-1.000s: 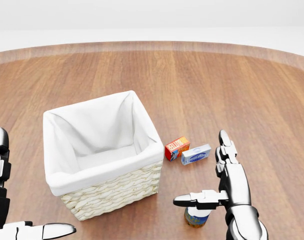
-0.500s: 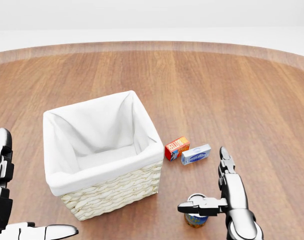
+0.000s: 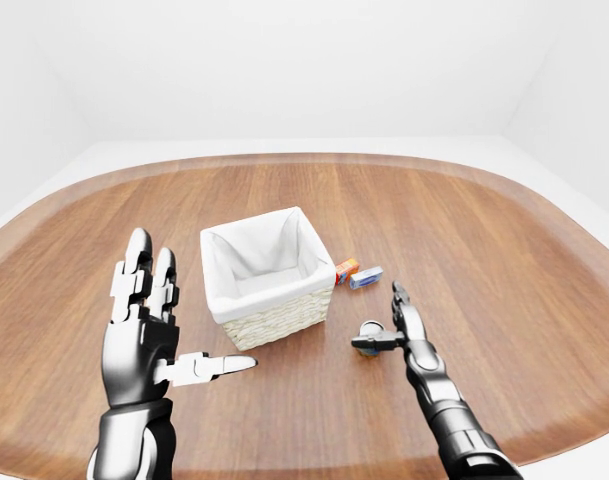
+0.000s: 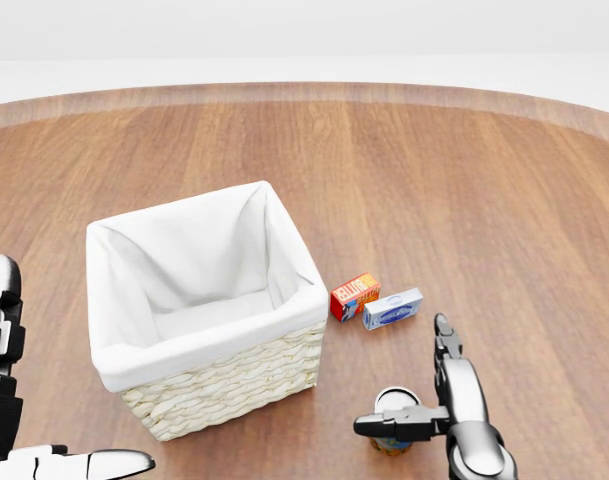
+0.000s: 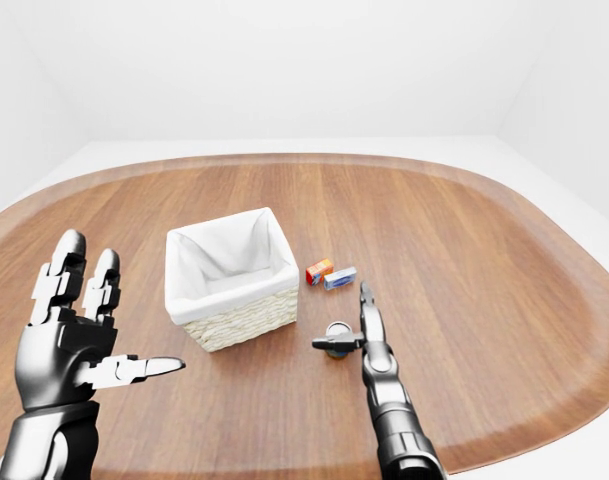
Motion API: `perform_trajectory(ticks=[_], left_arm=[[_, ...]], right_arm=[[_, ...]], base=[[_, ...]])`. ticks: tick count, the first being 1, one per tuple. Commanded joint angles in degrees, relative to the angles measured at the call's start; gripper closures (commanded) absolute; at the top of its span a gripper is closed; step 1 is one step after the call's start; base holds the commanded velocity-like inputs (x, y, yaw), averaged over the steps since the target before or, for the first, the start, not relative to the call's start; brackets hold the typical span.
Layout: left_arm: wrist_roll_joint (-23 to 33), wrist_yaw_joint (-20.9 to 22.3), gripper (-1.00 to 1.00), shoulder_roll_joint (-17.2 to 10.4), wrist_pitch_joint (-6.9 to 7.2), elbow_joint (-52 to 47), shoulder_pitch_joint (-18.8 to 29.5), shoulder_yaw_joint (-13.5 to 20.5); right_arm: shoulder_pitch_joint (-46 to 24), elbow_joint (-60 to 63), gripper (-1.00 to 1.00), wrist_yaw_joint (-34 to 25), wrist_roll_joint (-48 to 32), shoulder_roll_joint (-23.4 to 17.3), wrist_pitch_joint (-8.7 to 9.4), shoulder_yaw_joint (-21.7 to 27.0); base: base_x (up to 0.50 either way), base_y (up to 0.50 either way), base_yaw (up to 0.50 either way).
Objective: Pick up the alphabet soup and put it in the basket.
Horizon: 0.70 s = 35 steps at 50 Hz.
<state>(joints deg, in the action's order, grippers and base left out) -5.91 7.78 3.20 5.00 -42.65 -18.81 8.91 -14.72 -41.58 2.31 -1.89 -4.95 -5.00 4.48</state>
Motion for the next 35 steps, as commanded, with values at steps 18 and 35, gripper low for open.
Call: perform_trajectory(ticks=[18,35], left_arm=[[-0.2,0.3,-1.0,0.3,0.0,-0.6,-0.7,-0.6],[-0.2,-0.2,-1.0,0.0,0.0,-0.4,-0.7,-1.0]], right_arm=[[-10.3,-29.8,-1.0,4.9,-4.1,0.7,0.0,-1.7],[-11.0,-31.6,-1.0,4.8,-5.4,1.1,0.0,-0.7]], base=[[0.0,0.0,0.0],[0.0,0.0,0.0]])
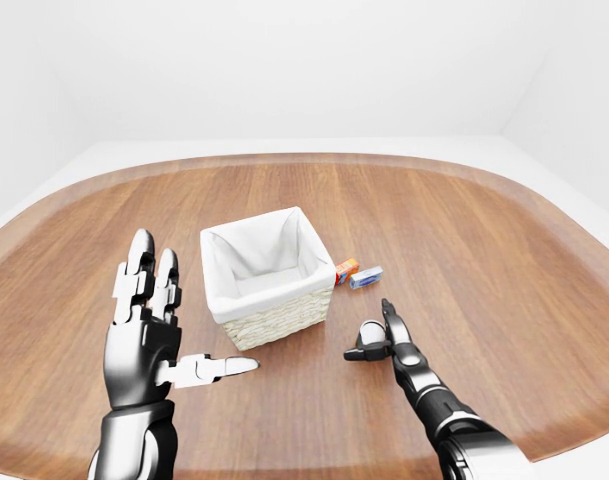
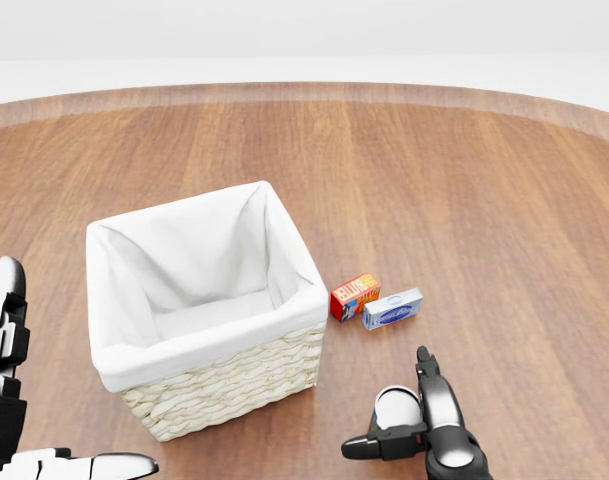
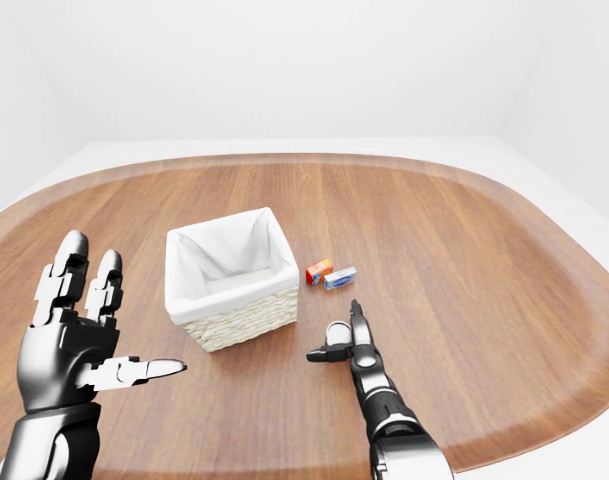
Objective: Pick up the alphabet soup and put it in the basket.
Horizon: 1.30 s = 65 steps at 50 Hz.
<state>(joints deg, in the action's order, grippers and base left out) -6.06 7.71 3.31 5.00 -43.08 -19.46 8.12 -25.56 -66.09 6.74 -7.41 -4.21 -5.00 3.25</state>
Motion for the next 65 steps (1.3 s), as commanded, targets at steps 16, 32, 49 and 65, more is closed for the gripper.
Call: perform_trajectory(ticks=[16,32,49,65], left_arm=[[-0.6,0.1,-1.0,0.2,0.0,-1.7,-1.5,-0.4],[-0.7,0.4,-1.0,0.3,0.0,-2.2,-2.1,-0.7],[-0.1,-0.2,-1.0,0.1,0.0,-2.3,-2.2,-1.8],[-0.3,-0.1,-1.0,0.1,0.0,-2.2,-2.3,-1.6]], right_arm=[[-0.4,-7.8,-1.0,0.6,-0.2,0.4,0.0,0.8],[-0.1,-11.0,-1.0,7.0,-6.3,0.9,0.0,0.7],[0.4,-11.9,-1.0,15.7,-13.1,1.1,0.0,0.8],[0.6,-11.9,1.0,14.1,-12.9,1.4,0.0,1.4]], base=[[0.0,0.0,0.0],[0.0,0.0,0.0],[0.0,0.0,0.0],[0.0,0.0,0.0]])
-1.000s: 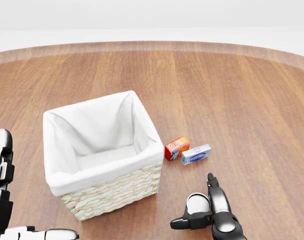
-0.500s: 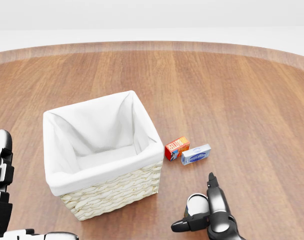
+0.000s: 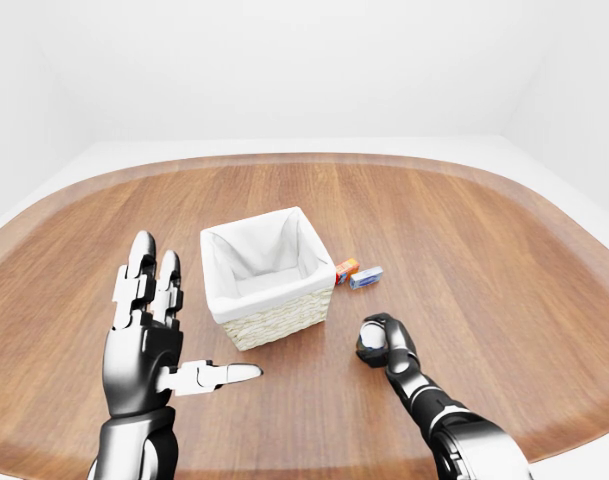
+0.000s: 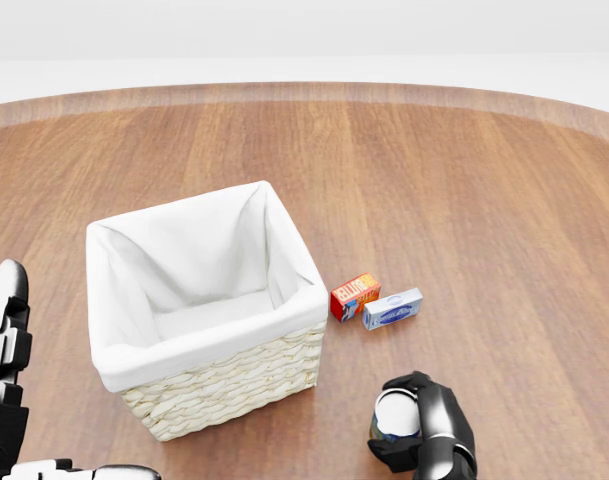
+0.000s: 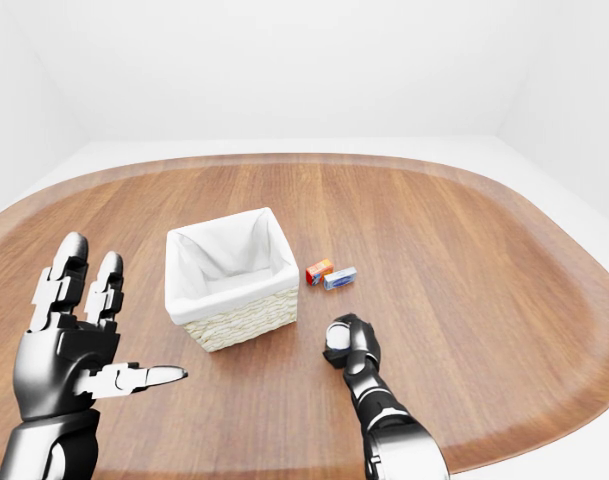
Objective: Pick up the alphabet soup and put it in the basket.
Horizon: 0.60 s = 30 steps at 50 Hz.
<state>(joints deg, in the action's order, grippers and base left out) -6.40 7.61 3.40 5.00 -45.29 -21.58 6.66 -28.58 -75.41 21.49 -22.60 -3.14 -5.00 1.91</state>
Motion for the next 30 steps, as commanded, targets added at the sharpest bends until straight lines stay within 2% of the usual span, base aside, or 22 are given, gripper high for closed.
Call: perform_trajectory(ticks=[1,20,30], left_arm=[[0.1,0.0,-1.0,0.0,0.0,0.2,-0.1,-0.2],[0.1,-0.2,-1.0,0.0,0.0,0.8,0.2,-0.1],[0.2,-0.4,-1.0,-0.3,0.0,1.3,0.6,-0.2]], right_arm=[[3.7,-2.6,1.0,-0.7,2.3,0.4,0.0,2.6],[4.2,-2.5,1.0,-0.6,1.7,1.0,0.0,2.2],[2.9,-1.2,1.0,-2.0,4.4,0.0,0.0,2.2]], base=[[0.0,0.0,0.0],[0.0,0.0,0.0],[0.0,0.0,0.0]])
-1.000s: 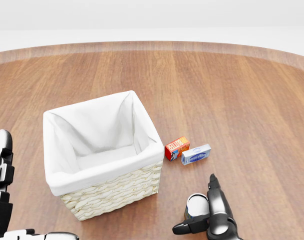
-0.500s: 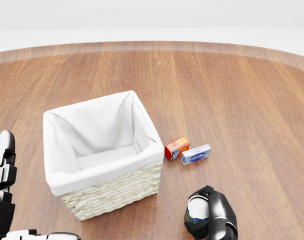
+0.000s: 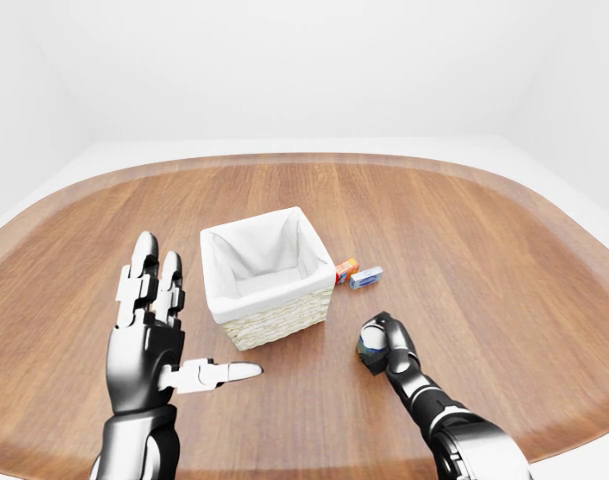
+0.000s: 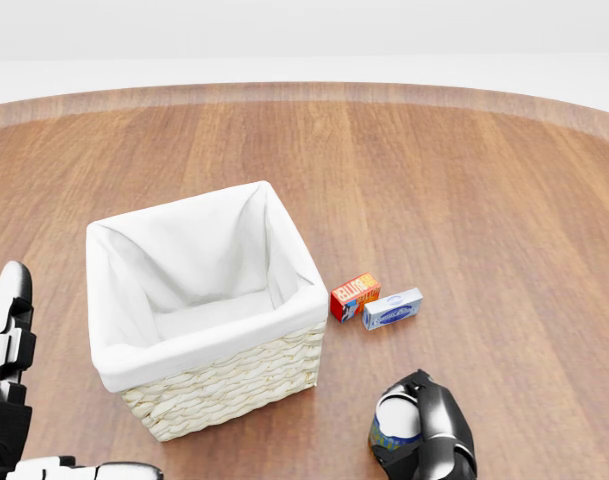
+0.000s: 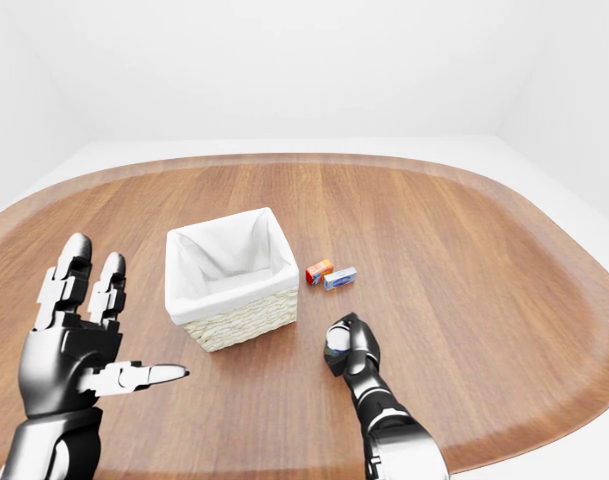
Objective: Pick up the alphabet soup and put it in the basket.
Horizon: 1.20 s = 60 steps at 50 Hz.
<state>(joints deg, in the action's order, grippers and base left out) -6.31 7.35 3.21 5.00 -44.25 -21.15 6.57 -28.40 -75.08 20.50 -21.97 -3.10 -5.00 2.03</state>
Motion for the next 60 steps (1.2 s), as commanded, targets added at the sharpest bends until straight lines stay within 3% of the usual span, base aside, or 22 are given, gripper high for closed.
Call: perform_trajectory(ticks=[1,28,42,60], left_arm=[[0.1,-0.1,-1.0,-0.1,0.0,0.3,0.1,-0.1],[0.0,-0.3,-1.0,-0.4,0.0,1.4,0.7,-0.4],[0.0,-0.1,-1.0,-0.3,0.0,0.7,0.4,-0.2],[-0.1,0.0,-1.0,-0.2,0.0,0.7,0.4,-0.1]], right_arm=[[2.7,-1.6,1.0,-1.1,3.8,0.0,0.0,2.1],[1.5,8.7,1.0,-6.9,12.8,-1.0,0.0,1.0],[7.0,26.6,1.0,-9.9,14.8,-0.3,0.0,0.3],[11.6,40.1,1.0,-12.0,15.7,0.5,0.0,0.1]], base=[[0.0,0.0,0.0],[0.0,0.0,0.0],[0.0,0.0,0.0],[0.0,0.0,0.0]])
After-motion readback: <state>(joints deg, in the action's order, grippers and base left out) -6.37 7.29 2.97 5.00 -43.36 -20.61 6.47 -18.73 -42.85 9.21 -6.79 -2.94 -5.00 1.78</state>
